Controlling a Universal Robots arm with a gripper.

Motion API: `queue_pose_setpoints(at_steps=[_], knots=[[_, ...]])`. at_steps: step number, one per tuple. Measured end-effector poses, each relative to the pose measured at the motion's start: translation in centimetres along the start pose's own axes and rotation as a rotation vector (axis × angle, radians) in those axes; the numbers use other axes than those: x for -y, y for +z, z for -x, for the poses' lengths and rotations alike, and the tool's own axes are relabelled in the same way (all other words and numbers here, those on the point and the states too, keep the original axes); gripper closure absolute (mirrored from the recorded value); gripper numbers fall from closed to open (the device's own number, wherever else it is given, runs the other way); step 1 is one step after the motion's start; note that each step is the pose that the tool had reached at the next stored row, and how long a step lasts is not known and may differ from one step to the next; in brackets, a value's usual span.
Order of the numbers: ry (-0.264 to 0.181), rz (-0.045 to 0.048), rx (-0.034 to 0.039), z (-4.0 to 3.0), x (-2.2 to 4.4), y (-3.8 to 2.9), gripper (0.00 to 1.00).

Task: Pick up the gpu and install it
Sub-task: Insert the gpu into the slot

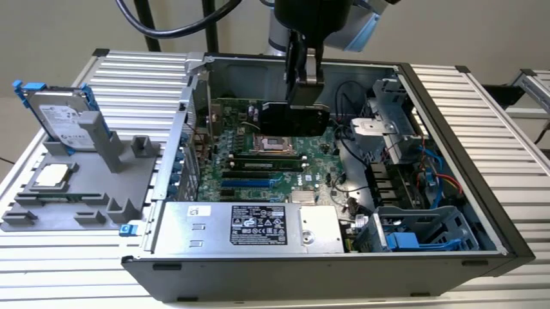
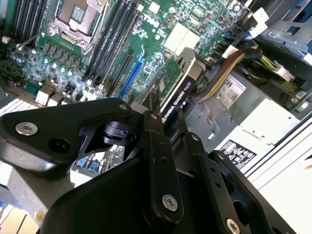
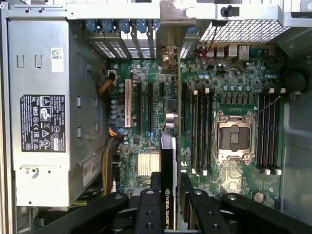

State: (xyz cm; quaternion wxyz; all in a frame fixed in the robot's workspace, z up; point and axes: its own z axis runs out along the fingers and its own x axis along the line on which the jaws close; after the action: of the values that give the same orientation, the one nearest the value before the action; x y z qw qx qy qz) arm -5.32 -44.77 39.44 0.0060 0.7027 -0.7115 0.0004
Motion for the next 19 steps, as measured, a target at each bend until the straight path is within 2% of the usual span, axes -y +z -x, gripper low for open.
queue_pose_setpoints(at_steps=[9, 17, 19], knots=[[0.003, 0.0000, 0.0000, 0.01, 0.00, 0.44, 1.00], [0.004, 0.0001, 0.0000, 0.01, 0.00, 0.52, 1.00], [0.007, 0.0001, 0.0000, 0.01, 0.01, 0.88, 1.00]])
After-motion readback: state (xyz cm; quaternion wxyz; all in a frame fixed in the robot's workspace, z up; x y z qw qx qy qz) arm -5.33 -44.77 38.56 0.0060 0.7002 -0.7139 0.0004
